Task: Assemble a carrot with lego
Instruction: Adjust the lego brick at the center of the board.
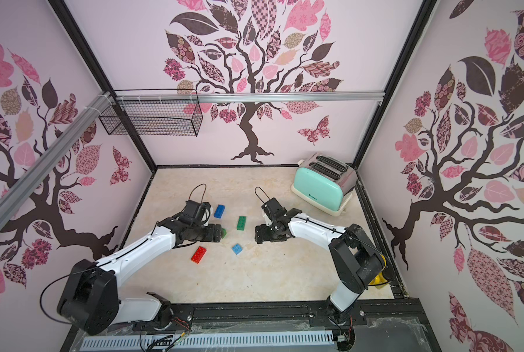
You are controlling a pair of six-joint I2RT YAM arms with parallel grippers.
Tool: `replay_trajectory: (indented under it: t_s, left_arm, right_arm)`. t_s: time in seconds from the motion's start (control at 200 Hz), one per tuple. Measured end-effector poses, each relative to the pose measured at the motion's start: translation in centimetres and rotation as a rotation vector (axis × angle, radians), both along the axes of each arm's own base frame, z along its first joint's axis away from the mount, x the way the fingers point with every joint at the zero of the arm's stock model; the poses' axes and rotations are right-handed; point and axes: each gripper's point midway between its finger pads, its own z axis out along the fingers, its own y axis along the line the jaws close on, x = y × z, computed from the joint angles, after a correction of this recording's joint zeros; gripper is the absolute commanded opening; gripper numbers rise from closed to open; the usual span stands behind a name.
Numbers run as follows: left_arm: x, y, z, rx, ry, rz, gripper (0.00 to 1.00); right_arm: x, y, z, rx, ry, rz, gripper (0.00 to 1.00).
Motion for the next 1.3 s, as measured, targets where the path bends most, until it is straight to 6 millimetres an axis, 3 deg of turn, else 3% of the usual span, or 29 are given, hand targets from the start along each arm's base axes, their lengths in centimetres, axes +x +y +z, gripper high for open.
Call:
replay_trajectory:
  t_s: [0.335, 0.595, 0.75, 0.885, 1.211, 1.301]
  left_arm:
    - [2.5, -0.3, -2.9, 0.146, 0.077, -0.026, 0.66]
    - [2.5, -1.0, -5.1, 0.165, 0.147, -0.062, 0.39]
    - [2.1, -1.9, -5.3, 0.164, 0.159, -0.082, 0.21]
    - [1.1, -4.4, -5.2, 0.152, 0.179, -0.11, 0.2]
    - [-1.6, -13.5, -5.4, 0.143, 0.211, -0.195, 0.21]
    - [-1.6, -14.7, -5.3, 0.14, 0.221, -0.172, 0.29]
  right_arm:
    - [-0.5, -0.4, 0.4, 0.012, -0.004, -0.018, 0.86]
    - [-0.7, -1.1, 1.4, 0.024, -0.029, -0.033, 0.85]
    - [-1.1, -2.1, 1.6, 0.019, -0.036, -0.049, 0.85]
    - [-1.5, -3.3, 1.4, 0.005, -0.028, -0.073, 0.85]
    - [-2.0, -7.0, 1.1, -0.016, -0.004, -0.172, 0.86]
    - [-2.0, -8.0, 1.1, -0.023, -0.001, -0.196, 0.87]
